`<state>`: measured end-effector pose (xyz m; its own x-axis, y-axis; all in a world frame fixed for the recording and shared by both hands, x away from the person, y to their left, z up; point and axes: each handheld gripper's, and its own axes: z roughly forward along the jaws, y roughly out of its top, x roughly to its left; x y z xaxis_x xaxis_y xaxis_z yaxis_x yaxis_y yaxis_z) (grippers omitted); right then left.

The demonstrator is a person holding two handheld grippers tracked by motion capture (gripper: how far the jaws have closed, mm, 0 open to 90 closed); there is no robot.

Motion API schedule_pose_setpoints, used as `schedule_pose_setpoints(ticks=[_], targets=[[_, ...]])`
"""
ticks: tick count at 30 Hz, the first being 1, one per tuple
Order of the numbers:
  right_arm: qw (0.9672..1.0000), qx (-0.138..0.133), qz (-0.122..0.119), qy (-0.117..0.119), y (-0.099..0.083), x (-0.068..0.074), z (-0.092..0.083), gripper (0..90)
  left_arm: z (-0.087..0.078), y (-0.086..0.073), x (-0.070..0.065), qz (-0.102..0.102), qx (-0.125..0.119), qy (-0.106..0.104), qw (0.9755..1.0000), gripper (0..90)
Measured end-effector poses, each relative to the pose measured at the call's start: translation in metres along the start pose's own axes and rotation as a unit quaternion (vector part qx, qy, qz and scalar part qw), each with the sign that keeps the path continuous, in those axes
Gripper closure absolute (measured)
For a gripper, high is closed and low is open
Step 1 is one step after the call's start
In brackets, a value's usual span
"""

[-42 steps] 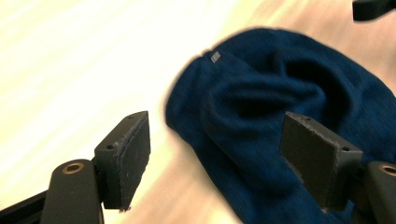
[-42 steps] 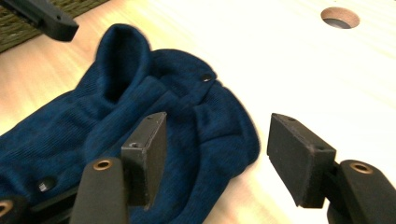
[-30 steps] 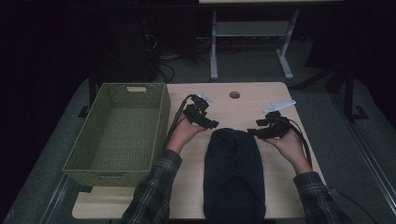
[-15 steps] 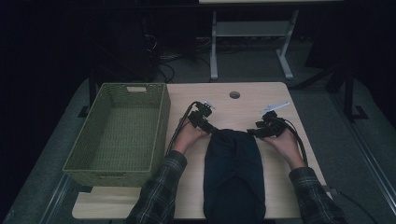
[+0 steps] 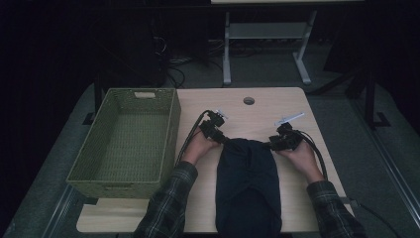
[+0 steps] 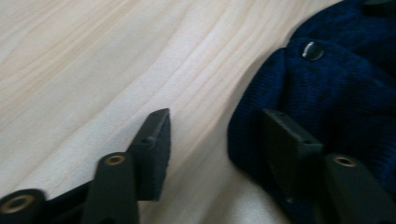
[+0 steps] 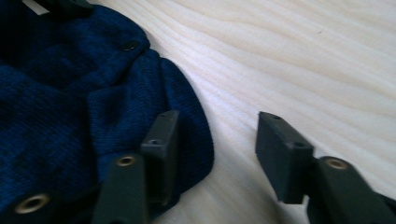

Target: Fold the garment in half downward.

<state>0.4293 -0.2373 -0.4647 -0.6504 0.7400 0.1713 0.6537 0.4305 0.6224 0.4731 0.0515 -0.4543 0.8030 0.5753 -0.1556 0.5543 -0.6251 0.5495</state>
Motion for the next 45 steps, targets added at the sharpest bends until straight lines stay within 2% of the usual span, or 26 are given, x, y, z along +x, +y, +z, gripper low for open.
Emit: schedule_pose_setpoints(ticks=[2, 3, 4, 7, 10, 12, 17, 19, 21, 22, 23, 25, 27, 28, 30, 31, 35, 38, 41, 45], targets=[[1.0, 0.001, 0.001, 0.004, 0.0, 0.001, 0.0, 57.9, 0.0, 0.0, 0.0, 0.004, -0.002, -0.011, 0.9999, 53.5], [1.0, 0.001, 0.001, 0.004, 0.0, 0.001, 0.0, 57.9, 0.0, 0.0, 0.0, 0.004, -0.002, -0.011, 0.9999, 56.8], [0.9999, 0.004, 0.001, 0.012, 0.0, 0.003, 0.0, 66.1, 0.0, 0.0, 0.0, 0.009, -0.002, -0.024, 0.9997, 60.9], [0.9998, 0.002, 0.0, 0.022, 0.0, 0.005, 0.001, 75.7, 0.0, 0.0, -0.002, 0.024, 0.003, -0.039, 0.9989, 74.7], [0.9997, 0.003, -0.005, 0.025, 0.0, 0.006, 0.002, 83.0, 0.0, 0.001, -0.006, 0.037, 0.01, -0.036, 0.9986, 82.0], [0.9997, 0.006, -0.011, 0.021, 0.001, 0.008, 0.002, 85.3, 0.0, 0.002, -0.008, 0.037, 0.011, -0.031, 0.9988, 84.3], [0.9998, 0.007, -0.015, 0.014, 0.002, 0.01, 0.001, 86.7, -0.002, 0.002, -0.009, 0.025, 0.012, -0.029, 0.9992, 86.5], [0.9995, 0.007, -0.031, 0.002, 0.005, 0.012, -0.001, 87.2, -0.007, 0.003, -0.009, 0.019, 0.009, -0.025, 0.9995, 86.8], [0.9994, 0.0, -0.034, -0.004, 0.008, 0.012, -0.003, 87.4, -0.009, 0.004, -0.008, 0.02, 0.007, -0.023, 0.9995, 87.0], [0.9994, -0.005, -0.035, -0.007, 0.01, 0.012, -0.005, 87.4, -0.016, 0.006, -0.008, 0.012, -0.008, -0.02, 0.9997, 87.0], [0.9994, -0.005, -0.035, -0.007, 0.01, 0.012, -0.005, 87.4, -0.016, 0.006, -0.008, 0.012, -0.008, -0.02, 0.9997, 87.1], [0.9991, -0.021, -0.034, -0.013, 0.014, 0.011, -0.012, 87.4, -0.027, 0.011, -0.01, 0.013, -0.024, -0.013, 0.9996, 87.1], [0.9991, -0.022, -0.033, -0.012, 0.017, 0.01, -0.014, 87.4, -0.031, 0.013, -0.011, 0.014, -0.028, -0.01, 0.9995, 87.2], [0.999, -0.028, -0.031, -0.015, 0.024, 0.012, -0.02, 87.4, -0.037, 0.017, -0.013, 0.019, -0.033, 0.0, 0.9993, 87.2], [0.9981, -0.041, -0.039, -0.024, 0.028, 0.013, -0.025, 87.4, -0.045, 0.021, -0.013, 0.027, -0.035, 0.007, 0.999, 87.2], [0.9983, -0.037, -0.039, -0.022, 0.032, 0.013, -0.027, 87.4, -0.049, 0.022, -0.012, 0.029, -0.035, 0.008, 0.9989, 87.2], [0.9974, -0.046, -0.048, -0.028, 0.045, 0.014, -0.036, 87.4, -0.059, 0.027, -0.012, 0.027, -0.049, 0.016, 0.9983, 87.3], [0.9958, -0.062, -0.058, -0.033, 0.053, 0.016, -0.043, 87.4, -0.073, 0.032, -0.013, 0.037, -0.059, 0.031, 0.9971, 87.4], [0.9953, -0.063, -0.063, -0.037, 0.059, 0.018, -0.048, 87.4, -0.08, 0.036, -0.014, 0.041, -0.065, 0.038, 0.9963, 87.4], [0.9928, -0.084, -0.071, -0.047, 0.072, 0.022, -0.065, 87.5, -0.1, 0.049, -0.02, 0.053, -0.083, 0.061, 0.9933, 87.5]])
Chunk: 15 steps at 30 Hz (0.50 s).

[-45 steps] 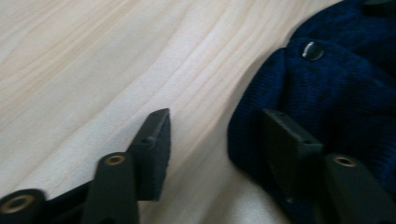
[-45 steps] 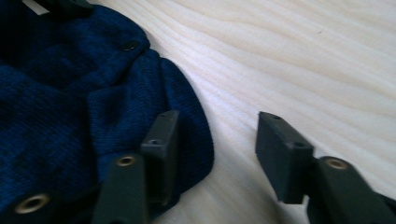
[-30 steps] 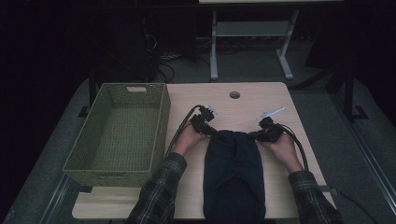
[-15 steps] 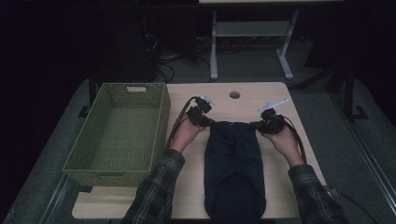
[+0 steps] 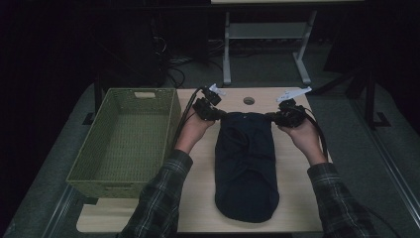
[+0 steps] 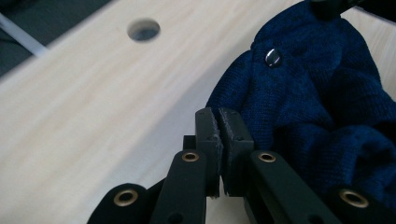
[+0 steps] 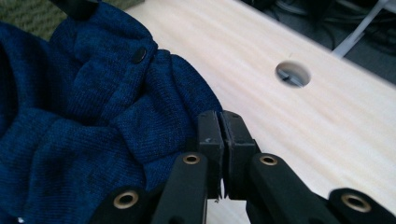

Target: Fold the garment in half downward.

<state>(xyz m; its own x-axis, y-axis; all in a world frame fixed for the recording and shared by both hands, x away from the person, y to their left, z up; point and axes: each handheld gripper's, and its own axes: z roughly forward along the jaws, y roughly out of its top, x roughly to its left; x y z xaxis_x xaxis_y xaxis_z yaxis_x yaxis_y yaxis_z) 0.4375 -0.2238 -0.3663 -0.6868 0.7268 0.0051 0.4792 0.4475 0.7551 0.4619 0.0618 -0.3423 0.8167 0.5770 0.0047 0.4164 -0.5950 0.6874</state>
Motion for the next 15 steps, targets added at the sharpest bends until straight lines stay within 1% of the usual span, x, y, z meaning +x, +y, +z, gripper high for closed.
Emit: schedule_pose_setpoints(ticks=[1, 2, 3, 4, 5, 7, 8, 9, 10, 11, 13, 14, 15], targets=[[1.0, -0.005, -0.002, -0.003, 0.003, 0.0, -0.003, 87.5, -0.004, 0.004, -0.001, 0.003, -0.004, 0.005, 1.0, 87.4], [1.0, -0.005, -0.002, -0.003, 0.003, 0.0, -0.003, 87.5, -0.004, 0.004, -0.001, 0.003, -0.004, 0.005, 1.0, 87.5], [0.9999, -0.011, -0.004, -0.008, 0.011, -0.001, -0.009, 87.5, -0.012, 0.011, -0.002, 0.01, -0.013, 0.012, 0.9998, 87.4], [0.9999, -0.011, -0.004, -0.008, 0.011, -0.001, -0.009, 87.5, -0.012, 0.011, -0.002, 0.01, -0.013, 0.012, 0.9998, 87.5], [0.9997, -0.019, -0.009, -0.013, 0.018, -0.003, -0.016, 87.5, -0.019, 0.017, -0.002, 0.016, -0.022, 0.02, 0.9994, 87.4], [0.9993, -0.027, -0.016, -0.021, 0.025, -0.003, -0.021, 87.5, -0.026, 0.023, -0.004, 0.021, -0.029, 0.029, 0.999, 87.5], [0.9989, -0.034, -0.018, -0.026, 0.028, -0.003, -0.025, 87.5, -0.026, 0.023, -0.004, 0.021, -0.029, 0.029, 0.999, 87.5], [0.9987, -0.038, -0.02, -0.028, 0.032, -0.003, -0.028, 87.5, -0.032, 0.027, -0.005, 0.026, -0.035, 0.038, 0.9984, 87.5], [0.9987, -0.038, -0.02, -0.028, 0.032, -0.003, -0.028, 87.5, -0.032, 0.027, -0.005, 0.026, -0.035, 0.038, 0.9984, 87.5], [0.9981, -0.046, -0.024, -0.034, 0.036, -0.001, -0.032, 87.6, -0.036, 0.029, -0.008, 0.031, -0.037, 0.045, 0.9978, 87.5], [0.9976, -0.052, -0.026, -0.038, 0.035, 0.001, -0.033, 87.5, -0.037, 0.027, -0.012, 0.034, -0.038, 0.049, 0.9975, 87.4], [0.9974, -0.056, -0.026, -0.038, 0.034, 0.003, -0.033, 87.5, -0.037, 0.027, -0.012, 0.034, -0.038, 0.049, 0.9975, 87.4], [0.9972, -0.059, -0.027, -0.038, 0.031, 0.005, -0.033, 87.5, -0.038, 0.022, -0.017, 0.036, -0.043, 0.045, 0.9974, 87.3]])
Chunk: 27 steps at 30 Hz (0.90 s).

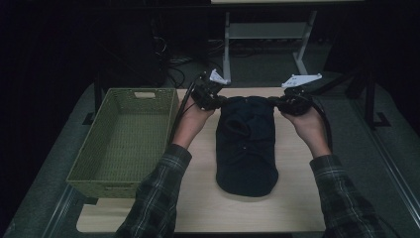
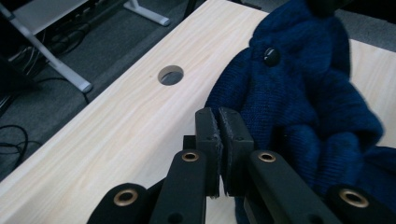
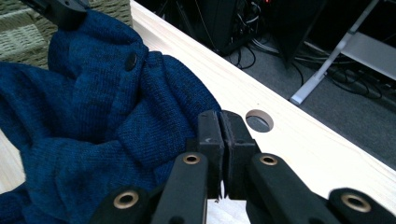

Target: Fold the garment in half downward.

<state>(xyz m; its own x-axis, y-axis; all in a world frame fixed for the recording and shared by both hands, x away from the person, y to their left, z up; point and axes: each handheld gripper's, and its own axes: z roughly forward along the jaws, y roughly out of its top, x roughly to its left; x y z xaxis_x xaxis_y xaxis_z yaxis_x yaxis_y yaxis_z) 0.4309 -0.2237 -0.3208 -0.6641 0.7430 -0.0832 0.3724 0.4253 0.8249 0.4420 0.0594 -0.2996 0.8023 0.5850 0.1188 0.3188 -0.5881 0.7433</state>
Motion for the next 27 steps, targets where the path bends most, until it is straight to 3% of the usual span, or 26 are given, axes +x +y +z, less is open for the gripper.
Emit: schedule_pose_setpoints(ticks=[7, 8, 10, 16, 27], targets=[[0.9998, -0.019, 0.001, 0.001, -0.024, 0.016, -0.005, 87.5, -0.003, -0.018, -0.021, 0.008, -0.011, -0.008, 0.9999, 87.2], [0.9998, -0.018, -0.002, 0.004, -0.033, 0.022, -0.006, 87.4, -0.002, -0.024, -0.028, 0.021, -0.007, -0.002, 0.9998, 87.2], [0.9998, -0.018, -0.003, 0.009, -0.041, 0.027, -0.006, 87.4, -0.001, -0.031, -0.033, 0.023, -0.004, -0.003, 0.9997, 87.1], [0.9997, -0.017, -0.013, 0.015, -0.056, 0.042, -0.008, 87.3, -0.001, -0.047, -0.041, 0.02, 0.002, -0.011, 0.9997, 87.0], [0.9993, -0.016, -0.012, 0.032, -0.073, 0.053, -0.013, 87.1, -0.003, -0.065, -0.053, 0.012, 0.006, -0.038, 0.9992, 86.7]])
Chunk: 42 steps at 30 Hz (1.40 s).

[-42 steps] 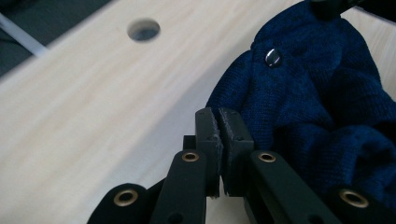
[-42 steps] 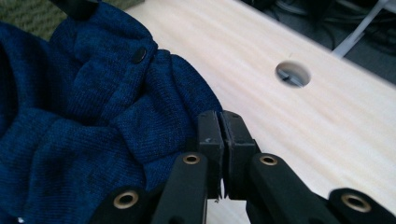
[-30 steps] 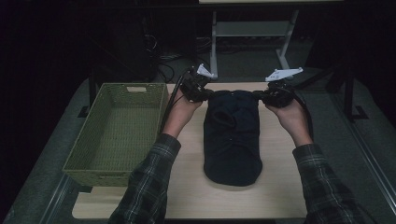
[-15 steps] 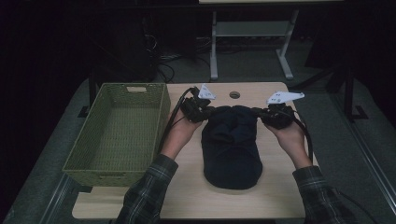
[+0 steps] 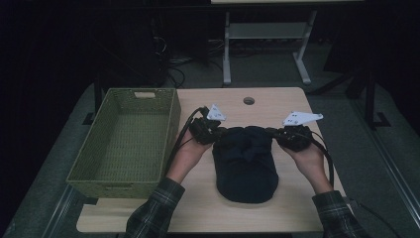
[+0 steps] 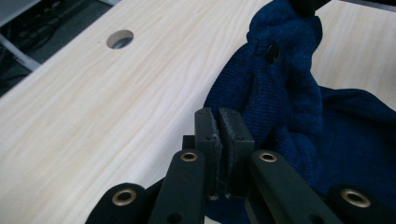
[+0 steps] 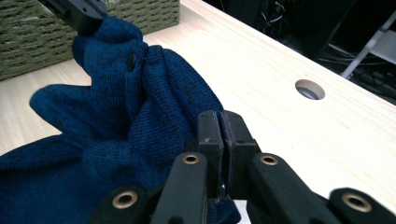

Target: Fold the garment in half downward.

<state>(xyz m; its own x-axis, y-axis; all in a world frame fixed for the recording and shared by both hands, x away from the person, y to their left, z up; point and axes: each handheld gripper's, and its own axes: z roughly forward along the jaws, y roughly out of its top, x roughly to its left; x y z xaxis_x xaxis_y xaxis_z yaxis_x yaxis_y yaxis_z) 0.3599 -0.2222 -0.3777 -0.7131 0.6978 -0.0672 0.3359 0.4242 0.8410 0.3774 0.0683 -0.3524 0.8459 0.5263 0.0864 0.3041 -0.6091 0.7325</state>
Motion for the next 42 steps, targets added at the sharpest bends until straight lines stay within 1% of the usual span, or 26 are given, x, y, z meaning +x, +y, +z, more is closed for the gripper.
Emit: schedule_pose_setpoints(ticks=[1, 2, 3, 4, 5, 6, 9, 10, 11, 12, 13, 17, 19, 22, 23, 24, 26, 28, 29, 30, 32, 35, 37, 40, 41, 42], targets=[[1.0, -0.001, -0.001, 0.0, -0.001, 0.001, -0.001, 87.1, 0.0, -0.001, 0.0, -0.002, 0.002, -0.005, 1.0, 86.7], [1.0, -0.001, -0.001, 0.0, -0.001, 0.001, -0.001, 87.1, 0.0, -0.001, 0.0, -0.002, 0.002, -0.005, 1.0, 86.7], [1.0, 0.0, 0.0, 0.005, -0.004, 0.003, -0.002, 87.0, 0.0, -0.004, -0.001, -0.005, 0.006, -0.013, 0.9999, 86.7], [1.0, 0.001, -0.001, 0.007, -0.006, 0.004, -0.003, 87.0, 0.0, -0.004, -0.001, -0.005, 0.006, -0.013, 0.9999, 86.7], [0.9999, 0.004, 0.004, 0.012, -0.008, 0.006, -0.003, 86.9, 0.0, -0.007, -0.003, -0.009, 0.008, -0.02, 0.9997, 86.7], [0.9999, 0.004, 0.004, 0.012, -0.008, 0.006, -0.003, 86.9, 0.0, -0.007, -0.003, -0.009, 0.008, -0.02, 0.9997, 86.7], [0.9998, 0.005, 0.001, 0.017, -0.014, 0.009, -0.005, 86.9, 0.001, -0.013, -0.005, -0.016, 0.01, -0.035, 0.9992, 86.7], [0.9998, 0.008, 0.003, 0.02, -0.015, 0.01, -0.006, 86.8, 0.001, -0.013, -0.005, -0.016, 0.01, -0.035, 0.9992, 86.6], [0.9997, 0.01, 0.005, 0.022, -0.017, 0.011, -0.006, 86.8, 0.001, -0.016, -0.006, -0.022, 0.007, -0.045, 0.9987, 86.6], [0.9997, 0.01, 0.005, 0.022, -0.017, 0.011, -0.006, 86.8, 0.001, -0.016, -0.006, -0.022, 0.007, -0.045, 0.9987, 86.6], [0.9994, 0.017, 0.008, 0.028, -0.019, 0.011, -0.007, 86.5, 0.001, -0.017, -0.007, -0.026, 0.007, -0.05, 0.9984, 86.6], [0.999, 0.018, 0.016, 0.037, -0.024, 0.015, -0.011, 86.2, 0.001, -0.024, -0.01, -0.029, 0.001, -0.063, 0.9976, 86.3], [0.9989, 0.023, 0.011, 0.04, -0.027, 0.016, -0.011, 86.1, 0.001, -0.025, -0.011, -0.03, 0.002, -0.066, 0.9974, 86.3], [0.9985, 0.031, 0.012, 0.044, -0.03, 0.019, -0.013, 86.1, 0.001, -0.027, -0.014, -0.025, 0.007, -0.074, 0.997, 86.3], [0.9985, 0.031, 0.009, 0.043, -0.031, 0.02, -0.014, 86.1, 0.001, -0.028, -0.016, -0.028, 0.005, -0.075, 0.9967, 86.3], [0.9984, 0.032, 0.013, 0.046, -0.033, 0.022, -0.015, 86.1, 0.001, -0.028, -0.016, -0.028, 0.005, -0.075, 0.9967, 86.3], [0.9982, 0.034, 0.01, 0.047, -0.035, 0.024, -0.017, 86.1, 0.001, -0.031, -0.02, -0.023, 0.011, -0.079, 0.9965, 86.4], [0.9981, 0.037, 0.009, 0.049, -0.037, 0.026, -0.018, 86.0, 0.001, -0.032, -0.021, -0.022, 0.013, -0.08, 0.9965, 86.4], [0.9978, 0.039, 0.005, 0.054, -0.04, 0.029, -0.019, 86.0, -0.001, -0.033, -0.024, -0.019, 0.014, -0.079, 0.9966, 86.3], [0.9976, 0.04, 0.01, 0.056, -0.041, 0.031, -0.021, 86.0, -0.001, -0.033, -0.024, -0.019, 0.014, -0.079, 0.9966, 86.3], [0.9973, 0.038, 0.007, 0.062, -0.043, 0.035, -0.023, 86.1, -0.003, -0.036, -0.028, -0.017, 0.018, -0.077, 0.9967, 86.3], [0.9965, 0.044, 0.011, 0.071, -0.047, 0.044, -0.026, 86.0, -0.004, -0.038, -0.031, -0.013, 0.022, -0.076, 0.9968, 86.3], [0.9963, 0.044, 0.003, 0.074, -0.05, 0.048, -0.028, 86.0, -0.005, -0.039, -0.032, -0.013, 0.022, -0.076, 0.9968, 86.3], [0.9956, 0.047, 0.005, 0.081, -0.055, 0.053, -0.03, 85.9, -0.006, -0.041, -0.036, -0.013, 0.023, -0.081, 0.9963, 86.2], [0.9954, 0.048, 0.007, 0.082, -0.058, 0.054, -0.031, 85.8, -0.006, -0.044, -0.039, -0.01, 0.027, -0.089, 0.9956, 86.2], [0.9952, 0.048, 0.01, 0.086, -0.059, 0.055, -0.031, 85.7, -0.006, -0.046, -0.042, -0.008, 0.029, -0.09, 0.9955, 86.1]])
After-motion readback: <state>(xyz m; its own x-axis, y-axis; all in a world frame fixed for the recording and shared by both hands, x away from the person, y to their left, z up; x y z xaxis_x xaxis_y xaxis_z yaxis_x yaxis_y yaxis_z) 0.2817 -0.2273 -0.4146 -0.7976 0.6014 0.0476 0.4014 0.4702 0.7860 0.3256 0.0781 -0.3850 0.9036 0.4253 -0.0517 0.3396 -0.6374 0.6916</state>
